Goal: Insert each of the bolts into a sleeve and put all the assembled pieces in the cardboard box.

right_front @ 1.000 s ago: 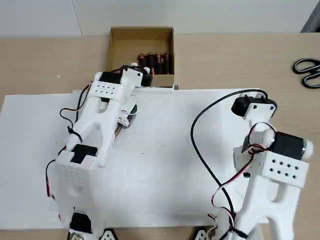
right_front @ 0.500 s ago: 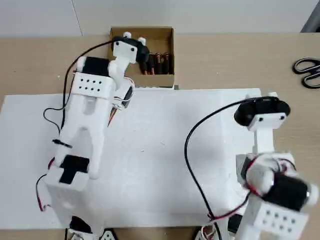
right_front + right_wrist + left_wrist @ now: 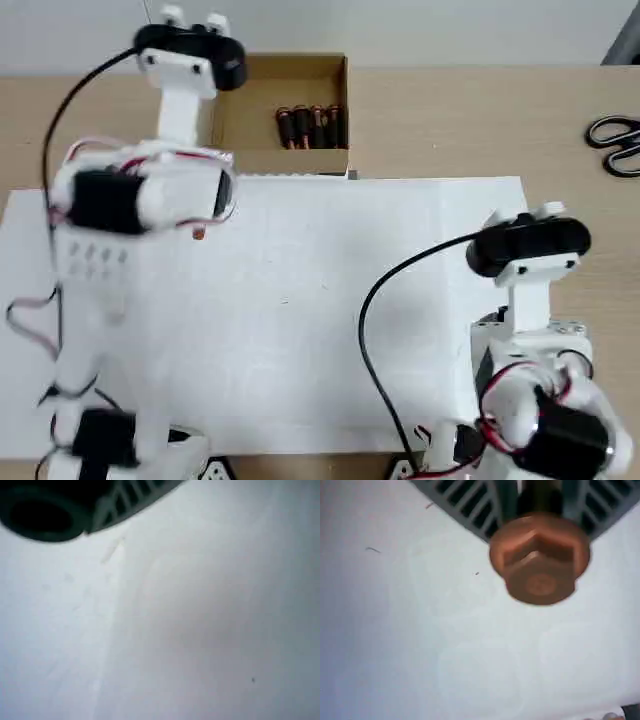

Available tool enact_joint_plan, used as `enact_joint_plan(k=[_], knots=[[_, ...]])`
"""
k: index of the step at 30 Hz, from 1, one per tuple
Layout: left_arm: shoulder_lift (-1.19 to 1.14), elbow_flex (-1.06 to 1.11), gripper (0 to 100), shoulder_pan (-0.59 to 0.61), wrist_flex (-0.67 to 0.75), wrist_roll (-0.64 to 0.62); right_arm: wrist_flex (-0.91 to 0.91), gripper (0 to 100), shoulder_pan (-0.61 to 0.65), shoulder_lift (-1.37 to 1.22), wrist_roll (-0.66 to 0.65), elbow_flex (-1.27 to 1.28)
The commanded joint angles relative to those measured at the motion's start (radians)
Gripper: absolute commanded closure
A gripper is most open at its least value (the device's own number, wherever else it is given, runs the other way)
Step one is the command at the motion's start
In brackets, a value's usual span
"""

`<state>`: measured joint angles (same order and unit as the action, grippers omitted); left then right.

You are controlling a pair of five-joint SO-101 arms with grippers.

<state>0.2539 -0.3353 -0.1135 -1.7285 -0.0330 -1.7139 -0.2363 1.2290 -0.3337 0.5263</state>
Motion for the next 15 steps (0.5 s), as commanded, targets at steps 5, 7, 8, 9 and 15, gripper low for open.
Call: enact_joint_plan(k=[5,7,8,9,15], knots=[[0.381,0.196,99,0.005,0.071,-0.132,0.071,99.5,0.202,0.134,0.253,0.032],[0.482,0.300,99,0.005,0.132,-0.160,0.091,99.5,0.282,0.180,0.328,0.072],[0.534,0.361,99,0.005,0.161,-0.172,0.102,99.5,0.317,0.205,0.359,0.094],[0.589,0.424,99,0.005,0.193,-0.186,0.113,99.5,0.346,0.232,0.382,0.117],[0.977,0.862,99,0.011,0.393,-0.226,0.165,99.5,0.387,0.398,0.408,0.273]])
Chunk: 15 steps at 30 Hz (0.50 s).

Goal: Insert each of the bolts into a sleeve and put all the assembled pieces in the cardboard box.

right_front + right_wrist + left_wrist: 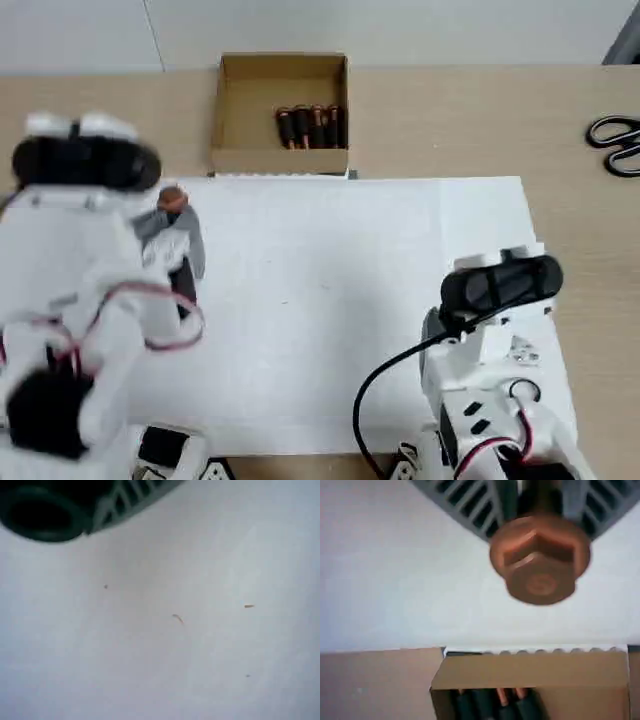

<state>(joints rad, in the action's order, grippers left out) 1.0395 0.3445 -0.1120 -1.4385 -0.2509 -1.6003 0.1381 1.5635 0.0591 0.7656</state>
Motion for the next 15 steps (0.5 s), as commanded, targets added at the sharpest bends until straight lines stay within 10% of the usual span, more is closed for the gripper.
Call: enact_joint_plan(k=[1,15], knots=[[0.259,0.254,99,0.009,0.135,-0.009,0.064,99.5,0.016,0.091,0.012,0.055],[0.766,0.742,99,0.005,0.255,-0.247,0.225,99.5,0.018,0.249,0.015,0.350]])
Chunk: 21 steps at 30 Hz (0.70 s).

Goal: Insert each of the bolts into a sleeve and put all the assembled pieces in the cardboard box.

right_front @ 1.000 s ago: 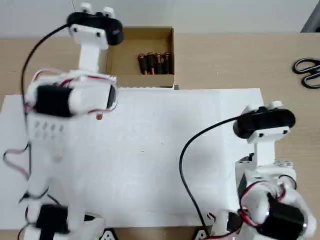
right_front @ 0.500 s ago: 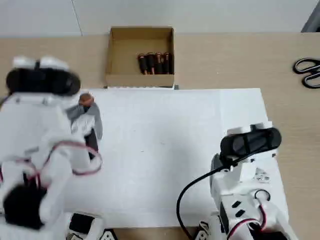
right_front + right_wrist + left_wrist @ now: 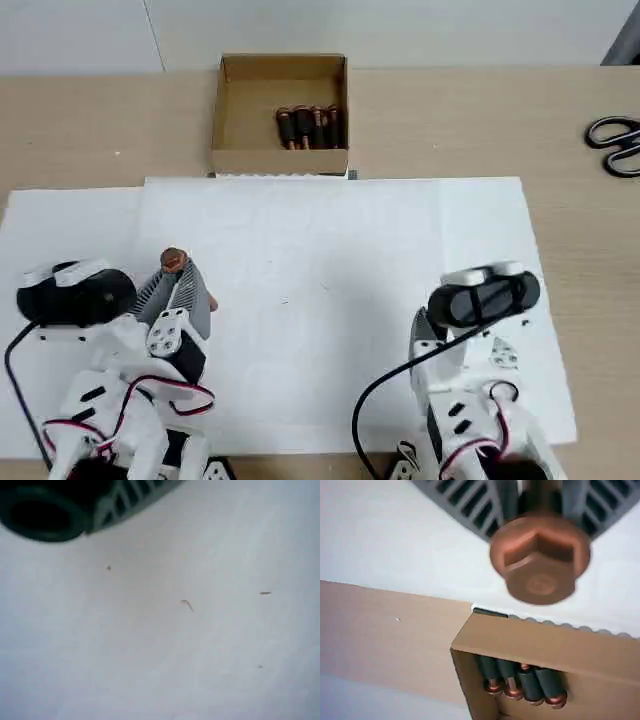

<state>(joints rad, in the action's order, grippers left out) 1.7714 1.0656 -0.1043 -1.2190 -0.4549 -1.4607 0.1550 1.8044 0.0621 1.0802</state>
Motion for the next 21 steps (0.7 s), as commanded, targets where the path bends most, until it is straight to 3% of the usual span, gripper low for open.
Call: enact_joint_plan(k=[1,5,12,21], knots=[[0.038,0.038,99,-0.005,0.038,-0.061,0.117,99.5,0.002,0.008,0.011,0.066],[0.041,0.130,99,-0.002,0.104,-0.069,0.211,99.5,0.119,0.008,0.011,0.157],[0.041,0.278,99,-0.008,0.393,-0.075,0.334,99.5,0.427,0.005,0.011,0.264],[0.041,0.328,99,-0.224,0.430,-0.103,0.438,99.5,0.521,0.005,0.009,0.367]])
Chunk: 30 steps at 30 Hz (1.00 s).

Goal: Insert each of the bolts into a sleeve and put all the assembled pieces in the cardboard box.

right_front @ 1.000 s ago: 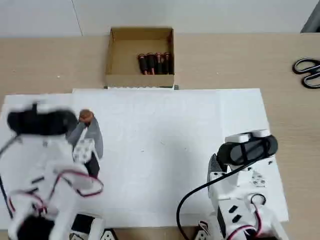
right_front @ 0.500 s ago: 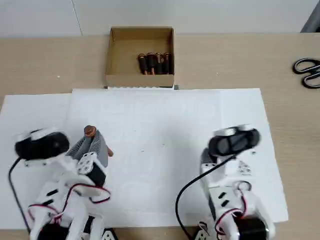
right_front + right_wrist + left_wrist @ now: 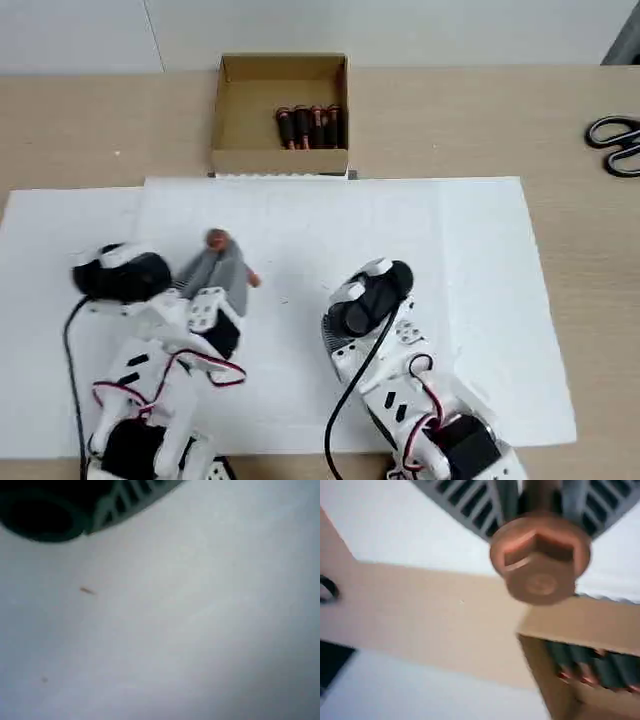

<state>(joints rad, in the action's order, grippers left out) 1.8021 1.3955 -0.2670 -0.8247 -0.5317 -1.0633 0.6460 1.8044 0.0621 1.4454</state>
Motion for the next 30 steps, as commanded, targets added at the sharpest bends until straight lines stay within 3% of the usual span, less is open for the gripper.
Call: enact_joint_plan(k=[1,6,13,18,30], knots=[[0.011,-0.001,99,-0.081,0.035,-0.044,0.042,99.5,0.045,0.005,0.009,0.006],[0.011,0.047,99,-0.163,0.035,-0.077,0.048,99.5,0.125,0.005,0.008,0.008],[0.011,0.053,99,-0.235,0.037,-0.077,0.079,99.5,0.139,0.008,-0.060,0.049],[0.011,0.053,99,-0.242,0.037,-0.077,0.174,99.5,0.139,0.007,-0.063,0.095],[0.011,0.051,99,-0.242,0.032,-0.074,0.189,99.5,0.133,0.008,-0.063,0.083]])
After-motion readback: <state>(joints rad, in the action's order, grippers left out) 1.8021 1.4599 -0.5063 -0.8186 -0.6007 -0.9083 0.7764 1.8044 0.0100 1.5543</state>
